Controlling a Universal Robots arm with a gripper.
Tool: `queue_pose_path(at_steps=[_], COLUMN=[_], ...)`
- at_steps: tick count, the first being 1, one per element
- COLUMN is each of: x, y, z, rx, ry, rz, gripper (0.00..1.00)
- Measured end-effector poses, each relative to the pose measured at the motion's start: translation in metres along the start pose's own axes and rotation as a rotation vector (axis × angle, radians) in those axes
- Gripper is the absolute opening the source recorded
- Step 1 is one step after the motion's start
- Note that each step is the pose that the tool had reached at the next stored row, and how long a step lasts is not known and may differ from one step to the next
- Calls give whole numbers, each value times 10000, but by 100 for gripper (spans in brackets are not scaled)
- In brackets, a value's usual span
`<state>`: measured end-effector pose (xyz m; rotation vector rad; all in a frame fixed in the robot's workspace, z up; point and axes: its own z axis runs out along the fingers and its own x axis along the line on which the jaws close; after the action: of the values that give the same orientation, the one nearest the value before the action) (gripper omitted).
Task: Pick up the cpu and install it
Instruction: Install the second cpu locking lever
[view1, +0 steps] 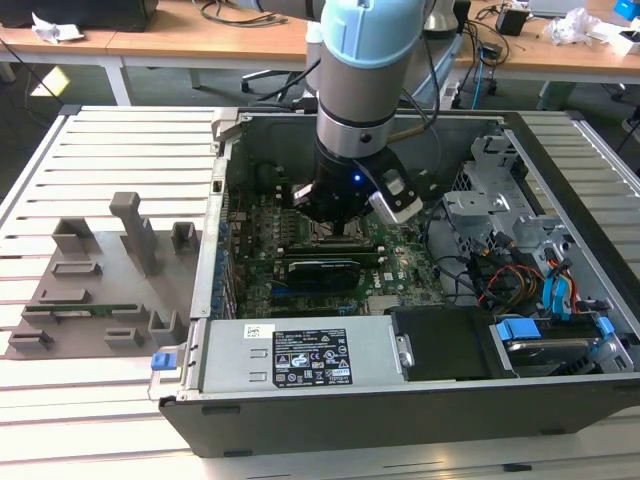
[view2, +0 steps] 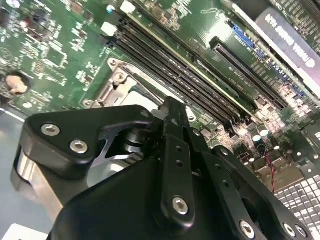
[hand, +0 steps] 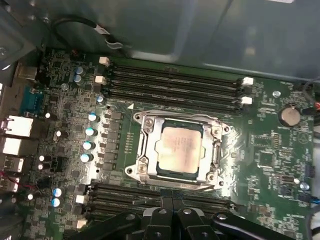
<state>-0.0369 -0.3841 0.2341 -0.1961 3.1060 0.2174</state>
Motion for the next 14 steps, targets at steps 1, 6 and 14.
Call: queue_pose_path(at_steps=[1, 6, 14], x=[49, 194, 357], y=[-3, -7, 11], z=[62, 186, 286], rx=[0, -32, -119], ry=[0, -4, -13], rz=[0, 1, -2], gripper=[11, 11, 11])
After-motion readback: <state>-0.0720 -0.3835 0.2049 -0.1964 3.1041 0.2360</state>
